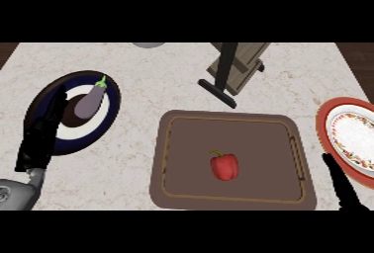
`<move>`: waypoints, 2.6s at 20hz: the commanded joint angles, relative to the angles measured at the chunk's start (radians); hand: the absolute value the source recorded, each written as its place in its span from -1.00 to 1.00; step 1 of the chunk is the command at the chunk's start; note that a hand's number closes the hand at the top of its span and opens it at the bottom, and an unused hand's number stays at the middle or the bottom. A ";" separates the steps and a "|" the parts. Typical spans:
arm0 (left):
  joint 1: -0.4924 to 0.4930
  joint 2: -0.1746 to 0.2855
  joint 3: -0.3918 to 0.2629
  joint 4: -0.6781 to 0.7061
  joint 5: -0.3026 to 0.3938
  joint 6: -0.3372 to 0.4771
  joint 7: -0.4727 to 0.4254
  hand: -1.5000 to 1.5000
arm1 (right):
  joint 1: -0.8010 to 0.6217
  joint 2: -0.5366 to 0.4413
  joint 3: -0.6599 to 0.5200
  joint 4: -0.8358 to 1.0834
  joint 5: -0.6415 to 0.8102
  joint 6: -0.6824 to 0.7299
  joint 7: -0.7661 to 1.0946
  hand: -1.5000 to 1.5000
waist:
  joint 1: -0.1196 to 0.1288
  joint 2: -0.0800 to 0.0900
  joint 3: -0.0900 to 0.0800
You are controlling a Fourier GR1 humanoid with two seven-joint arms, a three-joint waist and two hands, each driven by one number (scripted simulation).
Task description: Pick the bell pepper from the tray and place it in the tiered basket
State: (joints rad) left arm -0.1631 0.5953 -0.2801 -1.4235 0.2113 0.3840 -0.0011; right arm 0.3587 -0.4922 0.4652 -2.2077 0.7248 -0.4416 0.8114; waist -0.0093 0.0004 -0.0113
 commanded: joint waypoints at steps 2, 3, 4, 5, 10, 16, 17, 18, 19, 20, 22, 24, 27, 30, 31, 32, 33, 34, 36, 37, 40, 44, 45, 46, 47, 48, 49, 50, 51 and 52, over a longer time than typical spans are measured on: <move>-0.056 -0.047 -0.037 0.011 -0.031 0.014 0.034 0.00 | -0.134 0.031 0.031 -0.150 0.127 0.245 0.353 -1.00 | 0.018 0.007 0.002; -0.028 -0.023 -0.027 0.005 -0.033 0.006 0.025 0.00 | -0.163 0.077 0.039 -0.126 0.163 0.262 0.423 -1.00 | 0.032 0.006 0.003; -0.011 -0.022 -0.026 -0.022 -0.021 -0.007 0.014 0.00 | -0.206 0.099 0.057 -0.107 0.174 0.306 0.463 -1.00 | 0.049 0.005 0.003; -0.046 -0.023 0.001 0.028 -0.010 -0.021 0.000 0.00 | -0.233 0.135 0.084 -0.104 0.191 0.342 0.507 -1.00 | 0.033 0.007 0.003; -0.067 -0.016 0.005 0.019 -0.011 -0.034 0.030 0.00 | -0.326 0.312 0.160 0.006 0.241 0.426 0.615 -1.00 | 0.036 0.004 0.005; -0.052 -0.039 0.003 0.026 -0.028 -0.020 0.024 0.00 | -0.388 0.411 0.123 0.120 0.278 0.558 0.664 -1.00 | 0.024 0.002 0.007; -0.018 -0.032 -0.006 -0.012 -0.031 -0.020 0.033 0.00 | -0.426 0.455 0.103 0.136 0.274 0.572 0.675 -1.00 | 0.035 0.000 0.008; -0.021 -0.035 0.020 0.039 -0.019 -0.032 -0.001 0.00 | -0.421 0.472 0.106 0.162 0.286 0.569 0.661 -1.00 | 0.024 0.002 0.008; -0.027 -0.047 0.006 0.044 -0.044 -0.012 0.002 0.00 | -0.416 0.487 0.135 0.163 0.306 0.557 0.675 -1.00 | 0.019 0.001 0.008; -0.048 -0.038 0.005 0.028 -0.037 -0.026 0.043 0.00 | -0.442 0.488 0.121 0.198 0.294 0.571 0.675 -1.00 | 0.021 0.002 0.009; -0.057 -0.073 0.015 0.089 -0.033 -0.029 -0.003 0.00 | -0.469 0.489 0.083 0.230 0.274 0.589 0.654 -1.00 | 0.012 0.006 0.009; -0.025 -0.041 0.018 0.005 -0.042 -0.025 0.033 0.00 | -0.458 0.490 0.119 0.220 0.303 0.590 0.676 -1.00 | 0.020 -0.002 0.009; 0.000 -0.047 -0.004 -0.020 -0.063 -0.021 0.039 0.00 | -0.457 0.491 0.153 0.247 0.345 0.602 0.676 -1.00 | 0.022 -0.004 0.010; -0.011 -0.050 0.018 -0.004 -0.058 -0.026 0.019 0.00 | -0.453 0.491 0.153 0.251 0.385 0.634 0.676 -1.00 | 0.018 -0.004 0.009; -0.023 -0.060 0.021 -0.002 -0.058 -0.021 0.037 0.00 | -0.441 0.491 0.160 0.243 0.399 0.642 0.676 -1.00 | 0.011 -0.003 0.010; -0.015 -0.053 0.026 0.013 -0.060 -0.028 0.023 0.00 | -0.451 0.491 0.166 0.277 0.397 0.618 0.676 -1.00 | 0.016 -0.002 0.009; -0.003 -0.027 0.049 0.008 -0.034 -0.069 0.016 0.00 | -0.446 0.491 0.175 0.275 0.416 0.608 0.676 -1.00 | 0.016 -0.002 0.010; -0.032 -0.060 0.032 0.020 -0.070 -0.021 0.040 0.00 | -0.442 0.491 0.165 0.217 0.413 0.673 0.676 -1.00 | 0.006 -0.003 0.010; -0.015 -0.041 0.035 -0.040 -0.052 -0.048 0.062 0.00 | -0.468 0.491 0.184 0.336 0.420 0.585 0.676 -1.00 | 0.024 -0.003 0.010; -0.016 -0.055 0.025 -0.032 -0.065 -0.038 0.081 0.00 | -0.452 0.491 0.187 0.286 0.423 0.602 0.676 -1.00 | 0.014 -0.003 0.011; -0.014 -0.055 0.047 0.000 -0.075 -0.040 0.030 0.00 | -0.462 0.491 0.187 0.324 0.404 0.587 0.676 -1.00 | 0.015 -0.001 0.010; -0.007 -0.068 0.043 -0.030 -0.077 -0.039 0.057 0.00 | -0.453 0.491 0.181 0.370 0.376 0.541 0.676 -1.00 | 0.019 0.000 0.011; -0.003 -0.070 0.042 0.006 -0.077 -0.051 0.049 0.00 | -0.454 0.491 0.174 0.343 0.384 0.566 0.676 -1.00 | 0.013 0.000 0.010; -0.003 -0.060 0.054 -0.028 -0.065 -0.063 0.053 0.00 | -0.469 0.491 0.157 0.385 0.370 0.551 0.676 -1.00 | 0.020 0.000 0.010; -0.030 -0.068 0.045 -0.021 -0.076 -0.060 0.074 0.00 | -0.444 0.491 0.186 0.373 0.380 0.550 0.676 -1.00 | 0.012 -0.001 0.010; 0.013 -0.065 0.055 -0.005 -0.079 -0.058 0.034 0.00 | -0.444 0.491 0.179 0.381 0.380 0.523 0.676 -1.00 | 0.016 0.000 0.010; 0.019 -0.068 0.056 -0.008 -0.083 -0.052 0.027 0.00 | -0.451 0.491 0.152 0.375 0.361 0.552 0.676 -1.00 | 0.017 0.000 0.010; -0.017 -0.071 0.069 -0.002 -0.081 -0.050 0.044 0.00 | -0.463 0.491 0.143 0.394 0.361 0.553 0.676 -1.00 | 0.014 0.001 0.010; -0.008 -0.073 0.064 0.013 -0.090 -0.056 0.039 0.00 | -0.436 0.491 0.158 0.368 0.364 0.550 0.676 -1.00 | 0.009 0.000 0.011; 0.005 -0.064 0.087 0.044 -0.073 -0.084 -0.025 0.00 | -0.476 0.491 0.134 0.371 0.352 0.554 0.676 -1.00 | 0.013 0.001 0.009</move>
State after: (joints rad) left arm -0.1655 0.5280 -0.2186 -1.4180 0.1322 0.3255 0.0267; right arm -0.0717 -0.0160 0.6070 -1.8388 1.0969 0.1019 1.2527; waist 0.0045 0.0004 -0.0012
